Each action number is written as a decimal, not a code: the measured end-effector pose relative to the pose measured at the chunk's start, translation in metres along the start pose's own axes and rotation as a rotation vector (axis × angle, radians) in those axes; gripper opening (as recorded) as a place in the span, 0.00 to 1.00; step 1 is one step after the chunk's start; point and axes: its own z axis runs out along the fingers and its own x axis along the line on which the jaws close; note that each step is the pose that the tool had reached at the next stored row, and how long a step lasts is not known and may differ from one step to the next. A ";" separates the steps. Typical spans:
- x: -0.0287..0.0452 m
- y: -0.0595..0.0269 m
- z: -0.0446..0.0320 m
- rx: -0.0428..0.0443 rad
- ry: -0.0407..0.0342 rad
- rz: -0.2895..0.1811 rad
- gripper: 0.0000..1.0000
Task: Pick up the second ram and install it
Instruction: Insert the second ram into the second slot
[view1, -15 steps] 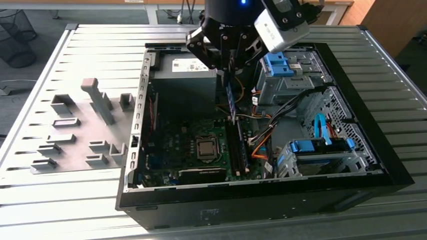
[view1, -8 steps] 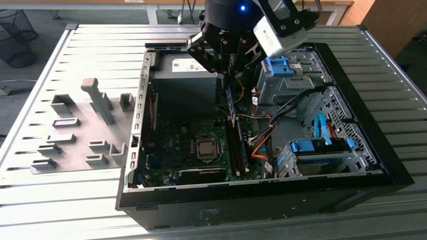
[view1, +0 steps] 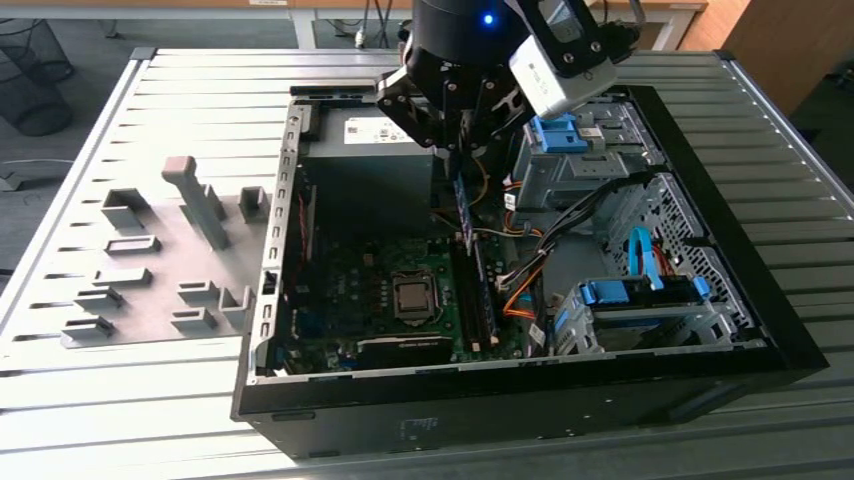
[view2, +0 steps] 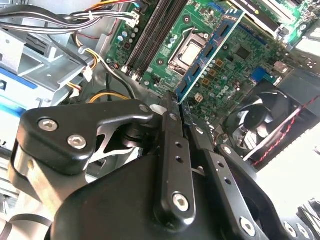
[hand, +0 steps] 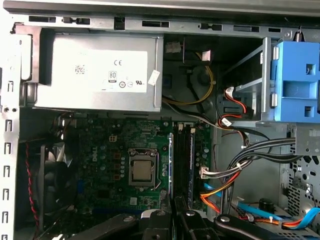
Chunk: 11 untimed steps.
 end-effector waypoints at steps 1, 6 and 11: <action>-0.0010 0.0000 0.0012 0.0002 0.0000 0.000 0.14; -0.0015 -0.0001 0.0061 0.0002 0.0001 0.000 0.14; -0.0014 -0.0001 0.0078 0.0002 0.0001 0.000 0.14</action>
